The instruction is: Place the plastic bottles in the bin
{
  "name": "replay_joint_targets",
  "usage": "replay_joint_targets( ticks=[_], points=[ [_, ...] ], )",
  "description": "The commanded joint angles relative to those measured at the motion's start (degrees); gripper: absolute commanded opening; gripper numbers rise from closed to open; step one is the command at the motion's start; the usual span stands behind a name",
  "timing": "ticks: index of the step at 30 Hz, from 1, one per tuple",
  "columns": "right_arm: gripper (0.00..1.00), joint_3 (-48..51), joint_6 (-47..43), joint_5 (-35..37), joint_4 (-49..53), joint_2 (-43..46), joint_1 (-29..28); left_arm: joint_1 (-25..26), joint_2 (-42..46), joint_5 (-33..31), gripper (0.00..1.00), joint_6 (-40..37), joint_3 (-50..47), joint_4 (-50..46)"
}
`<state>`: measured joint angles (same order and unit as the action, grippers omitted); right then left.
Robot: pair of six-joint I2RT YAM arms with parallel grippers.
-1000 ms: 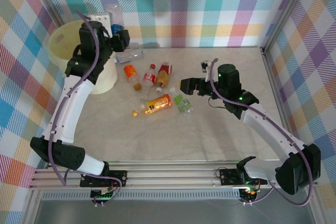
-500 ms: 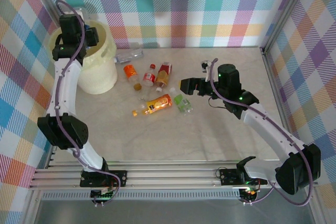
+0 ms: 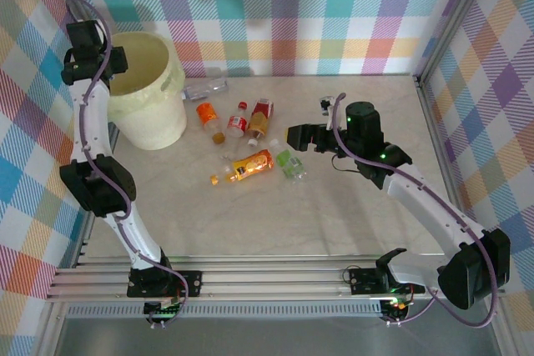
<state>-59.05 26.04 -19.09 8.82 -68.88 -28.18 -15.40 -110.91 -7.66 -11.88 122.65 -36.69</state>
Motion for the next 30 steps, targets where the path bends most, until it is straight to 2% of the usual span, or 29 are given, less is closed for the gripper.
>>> replay_joint_targets(
  ticks=[1, 6, 10, 18, 23, 27, 30],
  points=[
    [1.00, -1.55, -1.43, 0.42, 0.36, 1.47, -0.21, -0.86, -1.67, -0.54, 0.65, -1.04, 4.28, -3.23],
    [1.00, -1.27, -1.14, 1.13, 0.55, 1.63, -0.12, -0.88, -3.11, -1.40, 0.84, 1.60, 8.61, -6.91],
    [1.00, 0.16, -0.23, 4.75, -0.37, 2.63, -0.16, -0.86, -2.08, -1.11, 0.91, 3.55, 8.24, -7.21],
    [1.00, 2.73, 0.62, 12.76, -0.18, 4.70, -0.12, -0.43, 3.07, 2.19, 1.00, 10.14, 4.13, -5.73],
    [1.00, 3.40, 2.20, 15.93, 1.24, 4.79, -0.12, 1.91, 8.08, 2.03, 1.00, 14.89, -1.20, -2.62],
    [1.00, 4.35, 2.44, 16.80, 0.86, 5.54, -0.12, 5.12, 11.35, 0.26, 1.00, 18.80, -3.88, -2.24],
    [1.00, 4.95, 2.39, 16.41, 0.21, 6.17, -0.12, 8.80, 14.76, -3.47, 1.00, 21.33, -7.62, -0.43]
  ],
)
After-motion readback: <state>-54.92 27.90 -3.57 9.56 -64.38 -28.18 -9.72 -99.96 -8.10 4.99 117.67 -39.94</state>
